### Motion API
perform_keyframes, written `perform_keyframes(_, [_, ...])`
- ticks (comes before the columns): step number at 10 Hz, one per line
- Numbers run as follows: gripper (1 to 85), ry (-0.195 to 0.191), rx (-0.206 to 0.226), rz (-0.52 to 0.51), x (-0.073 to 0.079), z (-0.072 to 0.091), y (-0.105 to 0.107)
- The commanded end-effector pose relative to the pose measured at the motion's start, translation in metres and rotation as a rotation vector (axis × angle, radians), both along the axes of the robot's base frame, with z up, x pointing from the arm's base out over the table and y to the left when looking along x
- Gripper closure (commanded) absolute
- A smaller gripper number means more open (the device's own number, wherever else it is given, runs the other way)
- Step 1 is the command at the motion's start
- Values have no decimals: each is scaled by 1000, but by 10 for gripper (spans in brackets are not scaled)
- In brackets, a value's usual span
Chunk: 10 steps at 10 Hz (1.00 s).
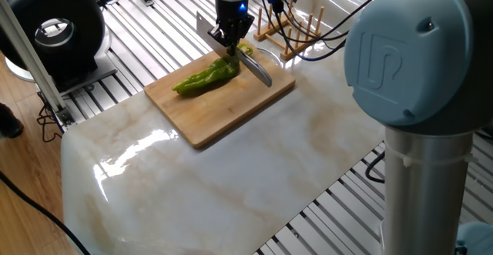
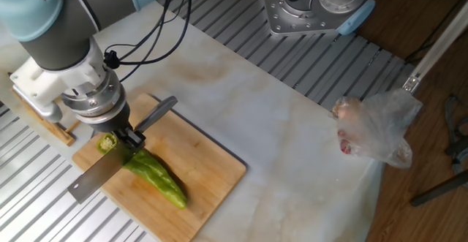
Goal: Chop the chili peppers
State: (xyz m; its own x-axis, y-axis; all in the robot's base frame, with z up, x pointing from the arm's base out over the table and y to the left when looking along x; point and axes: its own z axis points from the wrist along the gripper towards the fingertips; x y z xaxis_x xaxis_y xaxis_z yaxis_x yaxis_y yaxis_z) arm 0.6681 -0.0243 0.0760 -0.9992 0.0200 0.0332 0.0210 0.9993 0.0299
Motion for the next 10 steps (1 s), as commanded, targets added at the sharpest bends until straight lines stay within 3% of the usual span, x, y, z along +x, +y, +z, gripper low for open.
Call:
perform_keyframes(1, [843,-4,-21,-23,2,-5,4])
perform_keyframes(10, [843,-6,-15,-23,4,-6,9])
